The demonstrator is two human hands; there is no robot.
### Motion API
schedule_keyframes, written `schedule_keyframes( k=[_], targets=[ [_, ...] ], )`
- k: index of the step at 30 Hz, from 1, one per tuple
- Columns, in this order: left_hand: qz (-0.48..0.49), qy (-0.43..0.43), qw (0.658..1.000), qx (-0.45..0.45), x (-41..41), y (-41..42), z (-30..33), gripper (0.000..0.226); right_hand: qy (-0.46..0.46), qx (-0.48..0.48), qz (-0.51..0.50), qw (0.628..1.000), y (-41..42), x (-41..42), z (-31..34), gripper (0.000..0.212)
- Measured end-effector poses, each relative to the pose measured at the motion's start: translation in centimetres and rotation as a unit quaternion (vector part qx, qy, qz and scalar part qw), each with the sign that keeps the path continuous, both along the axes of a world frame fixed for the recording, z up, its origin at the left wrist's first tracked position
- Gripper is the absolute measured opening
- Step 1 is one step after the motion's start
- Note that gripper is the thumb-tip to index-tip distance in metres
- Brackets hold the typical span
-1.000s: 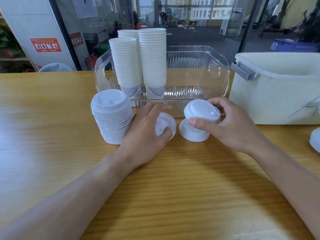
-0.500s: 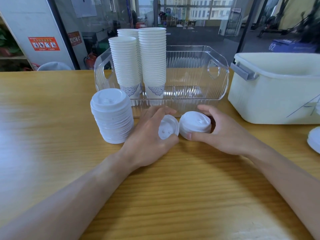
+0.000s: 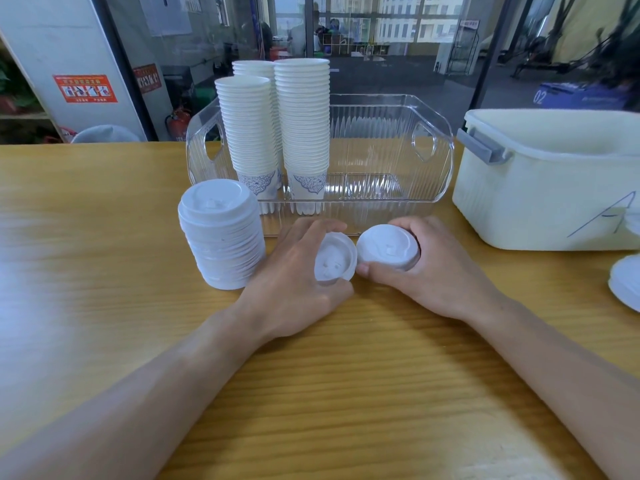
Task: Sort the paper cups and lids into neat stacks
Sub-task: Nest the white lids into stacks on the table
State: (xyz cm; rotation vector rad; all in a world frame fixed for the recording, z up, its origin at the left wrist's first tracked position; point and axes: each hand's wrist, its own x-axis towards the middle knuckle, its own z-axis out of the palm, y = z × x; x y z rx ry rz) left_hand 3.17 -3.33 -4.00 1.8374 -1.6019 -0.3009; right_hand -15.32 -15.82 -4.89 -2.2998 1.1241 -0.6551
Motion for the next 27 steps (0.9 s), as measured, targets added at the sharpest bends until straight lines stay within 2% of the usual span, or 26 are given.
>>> schedule_keyframes(
  k=[3, 5, 11, 14, 18, 23, 27],
  targets=[
    [-0.003, 0.014, 1.000, 0.000, 0.3, -0.1, -0.3, 0.075, -0.005, 0.005, 0.012, 1.000, -0.2, -0.2, 0.3, 0.098],
    [0.000, 0.027, 1.000, 0.007, 0.4, -0.2, -0.4, 0.081, -0.009, 0.026, 0.026, 0.999, -0.4, -0.6, 0.6, 0.097],
    [0.010, 0.061, 0.998, 0.012, 0.8, -0.4, -0.6, 0.090, 0.005, 0.021, 0.031, 0.999, -0.6, -0.7, 0.8, 0.087],
    [0.020, 0.067, 0.998, 0.006, 0.8, -0.4, -0.7, 0.092, -0.006, 0.013, 0.032, 0.999, -0.6, -0.8, 0.9, 0.072],
    [0.027, 0.060, 0.998, 0.002, 0.7, -0.3, -0.7, 0.093, -0.007, 0.016, 0.039, 0.999, -0.7, -1.0, 1.0, 0.076],
    [0.026, 0.023, 0.999, 0.019, 0.7, -0.2, -0.8, 0.098, -0.026, 0.064, 0.081, 0.994, -1.0, -1.3, 1.2, 0.069],
    [0.037, 0.004, 0.999, 0.025, 0.7, -0.2, -0.9, 0.095, -0.004, 0.044, 0.078, 0.996, -1.0, -1.3, 1.2, 0.078]
  ],
)
